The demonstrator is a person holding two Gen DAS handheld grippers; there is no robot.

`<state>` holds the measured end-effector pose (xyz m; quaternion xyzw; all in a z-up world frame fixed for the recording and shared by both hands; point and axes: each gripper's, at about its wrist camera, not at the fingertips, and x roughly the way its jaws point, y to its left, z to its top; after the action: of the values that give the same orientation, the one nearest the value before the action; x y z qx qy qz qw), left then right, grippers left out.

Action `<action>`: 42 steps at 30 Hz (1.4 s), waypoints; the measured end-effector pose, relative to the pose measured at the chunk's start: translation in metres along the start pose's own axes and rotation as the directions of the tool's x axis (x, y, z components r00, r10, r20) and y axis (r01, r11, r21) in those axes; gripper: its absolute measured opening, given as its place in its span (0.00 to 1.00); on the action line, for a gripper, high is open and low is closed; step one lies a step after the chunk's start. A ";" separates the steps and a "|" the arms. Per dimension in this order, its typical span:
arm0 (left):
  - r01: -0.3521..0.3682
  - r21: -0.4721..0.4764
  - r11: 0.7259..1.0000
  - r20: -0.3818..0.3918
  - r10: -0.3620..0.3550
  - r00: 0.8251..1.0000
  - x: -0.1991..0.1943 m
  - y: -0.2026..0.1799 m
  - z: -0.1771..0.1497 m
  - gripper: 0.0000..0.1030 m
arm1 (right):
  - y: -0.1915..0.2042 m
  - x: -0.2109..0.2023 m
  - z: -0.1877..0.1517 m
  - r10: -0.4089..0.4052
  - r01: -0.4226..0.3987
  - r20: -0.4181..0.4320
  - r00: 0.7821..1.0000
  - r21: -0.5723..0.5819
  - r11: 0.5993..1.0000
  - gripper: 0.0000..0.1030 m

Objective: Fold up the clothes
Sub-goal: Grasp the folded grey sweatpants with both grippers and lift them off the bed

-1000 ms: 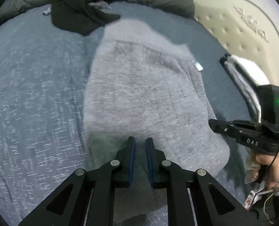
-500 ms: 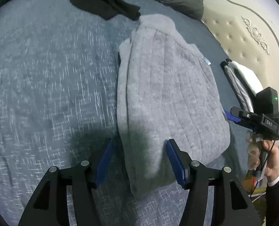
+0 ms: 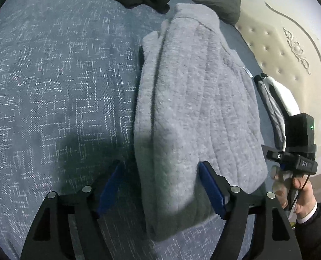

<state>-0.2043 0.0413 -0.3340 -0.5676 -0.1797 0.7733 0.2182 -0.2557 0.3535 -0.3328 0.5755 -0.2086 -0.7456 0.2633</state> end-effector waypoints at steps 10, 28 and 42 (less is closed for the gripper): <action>-0.019 0.025 1.000 0.024 0.018 1.000 0.013 -0.007 0.005 0.74 | 0.008 0.017 0.014 -0.043 0.041 -0.031 0.999 -0.053 0.998 0.80; -0.025 0.074 0.997 0.072 0.019 0.997 0.018 -0.029 -0.009 0.60 | 0.001 0.040 0.024 -0.016 0.013 -0.059 0.998 -0.052 0.999 0.86; 0.028 0.083 0.996 0.065 -0.033 0.997 0.023 -0.040 -0.020 0.51 | 0.030 0.052 0.033 0.003 -0.010 -0.051 0.999 -0.154 0.988 0.56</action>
<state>-0.1857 0.0878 -0.3369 -0.5292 -0.1636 0.7950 0.2472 -0.2930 0.2977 -0.3452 0.5715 -0.1452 -0.7438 0.3148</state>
